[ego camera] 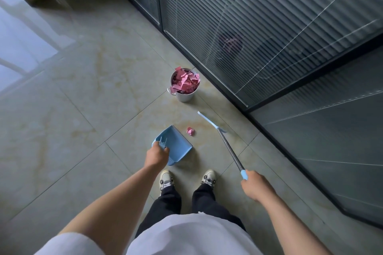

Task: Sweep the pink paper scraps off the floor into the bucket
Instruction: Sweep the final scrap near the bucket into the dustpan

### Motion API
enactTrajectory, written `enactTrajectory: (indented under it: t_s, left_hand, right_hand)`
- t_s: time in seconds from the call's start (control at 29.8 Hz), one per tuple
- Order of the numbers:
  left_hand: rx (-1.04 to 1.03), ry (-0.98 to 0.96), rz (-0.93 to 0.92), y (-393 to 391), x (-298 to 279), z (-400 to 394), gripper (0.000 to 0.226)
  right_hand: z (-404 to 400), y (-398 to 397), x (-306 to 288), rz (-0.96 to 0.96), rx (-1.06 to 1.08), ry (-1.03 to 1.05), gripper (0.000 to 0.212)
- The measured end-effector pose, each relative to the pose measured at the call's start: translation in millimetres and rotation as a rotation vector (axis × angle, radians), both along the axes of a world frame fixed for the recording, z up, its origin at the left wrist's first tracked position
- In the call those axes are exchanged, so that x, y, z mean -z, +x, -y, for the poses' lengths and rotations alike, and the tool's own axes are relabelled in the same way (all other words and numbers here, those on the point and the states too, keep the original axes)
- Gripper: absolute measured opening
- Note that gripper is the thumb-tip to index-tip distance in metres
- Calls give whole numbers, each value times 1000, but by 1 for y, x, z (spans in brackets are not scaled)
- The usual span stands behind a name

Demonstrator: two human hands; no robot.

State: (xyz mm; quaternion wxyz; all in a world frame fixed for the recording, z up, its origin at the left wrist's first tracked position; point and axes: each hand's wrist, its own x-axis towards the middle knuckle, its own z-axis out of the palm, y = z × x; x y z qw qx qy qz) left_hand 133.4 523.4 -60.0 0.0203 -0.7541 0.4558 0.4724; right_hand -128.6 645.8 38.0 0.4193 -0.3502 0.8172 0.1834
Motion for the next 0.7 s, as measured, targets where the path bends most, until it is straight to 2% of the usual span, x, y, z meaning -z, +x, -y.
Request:
enactTrajectory:
  t_s: [0.2, 0.44, 0.5, 0.6, 0.7]
  left_hand:
    - [0, 0, 6, -1, 0, -2, 34]
    - [-12, 8, 10, 2, 0, 0, 34]
    - [-9, 9, 16, 2, 1, 0, 35]
    - [8, 4, 25, 3, 0, -2, 33]
    - [-50, 5, 8, 8, 0, -5, 31]
  right_hand:
    - [5, 12, -6, 78, -55, 118, 18]
    - [-3, -15, -14, 247, 202, 19, 33]
    - [-7, -17, -14, 268, 227, -3, 30]
    - [-10, -11, -12, 225, 195, -54, 12]
    - [-8, -7, -4, 177, 186, -84, 14]
